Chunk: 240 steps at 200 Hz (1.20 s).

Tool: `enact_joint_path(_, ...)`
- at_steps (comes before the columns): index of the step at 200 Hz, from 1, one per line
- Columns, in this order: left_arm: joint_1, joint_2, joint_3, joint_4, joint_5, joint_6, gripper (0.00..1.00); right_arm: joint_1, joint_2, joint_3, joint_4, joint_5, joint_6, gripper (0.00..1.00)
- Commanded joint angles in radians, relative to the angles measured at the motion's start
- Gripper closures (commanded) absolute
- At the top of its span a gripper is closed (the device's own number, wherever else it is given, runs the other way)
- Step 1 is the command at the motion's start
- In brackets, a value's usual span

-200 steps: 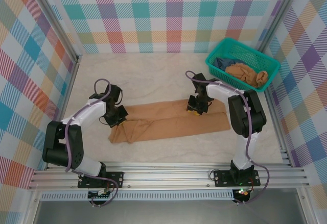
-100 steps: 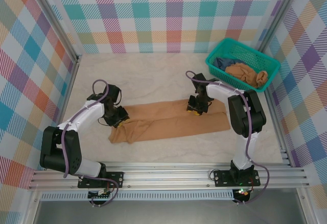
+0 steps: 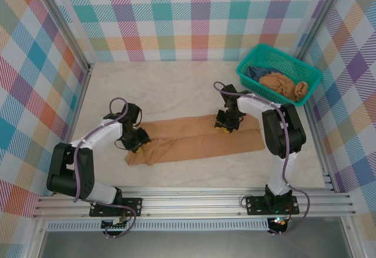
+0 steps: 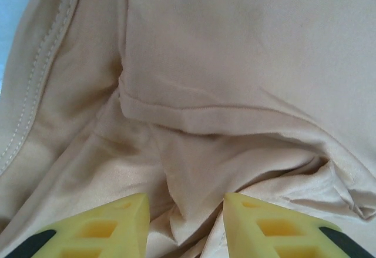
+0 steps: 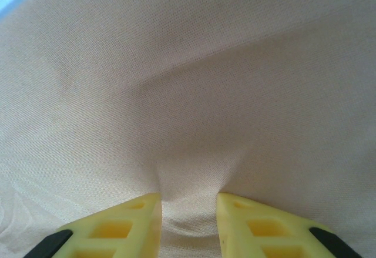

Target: Fold and stack the t-shirts

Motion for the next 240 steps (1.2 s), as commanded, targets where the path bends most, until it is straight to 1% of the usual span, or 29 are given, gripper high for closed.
enact_joint_path(1,-0.012,0.015,-0.017,0.059,-0.026,-0.026,0.63,-0.002,-0.003,-0.029,-0.025,-0.001,0.004,0.69)
enact_joint_path(13,-0.012,0.03,-0.015,0.074,-0.033,-0.03,0.68,-0.002,-0.003,-0.029,-0.026,0.0,0.002,0.69)
enact_joint_path(31,-0.012,0.043,0.003,0.065,-0.051,-0.025,0.83,-0.002,-0.007,-0.032,-0.029,0.002,0.002,0.69)
enact_joint_path(51,-0.013,0.006,0.03,0.032,-0.061,-0.031,0.96,-0.003,-0.009,-0.034,-0.031,0.004,0.0,0.7)
enact_joint_path(60,-0.013,-0.014,0.044,0.006,-0.063,-0.038,1.0,-0.002,-0.008,-0.034,-0.031,0.005,-0.001,0.7)
enact_joint_path(96,-0.014,-0.084,0.07,-0.091,-0.043,-0.062,1.0,-0.001,0.0,-0.034,-0.031,0.005,0.001,0.71)
enact_joint_path(134,-0.014,-0.121,0.087,-0.106,-0.016,-0.092,1.0,-0.002,0.009,-0.028,-0.032,0.002,-0.006,0.71)
enact_joint_path(167,-0.006,-0.049,0.144,-0.111,-0.015,-0.072,1.0,-0.002,0.015,-0.027,-0.036,0.002,-0.011,0.71)
enact_joint_path(210,0.021,0.057,0.245,-0.136,-0.016,-0.013,1.0,-0.002,0.017,-0.032,-0.038,0.002,-0.011,0.71)
enact_joint_path(240,0.029,0.116,0.292,-0.174,-0.019,0.005,1.0,-0.003,0.022,-0.033,-0.038,-0.004,-0.007,0.71)
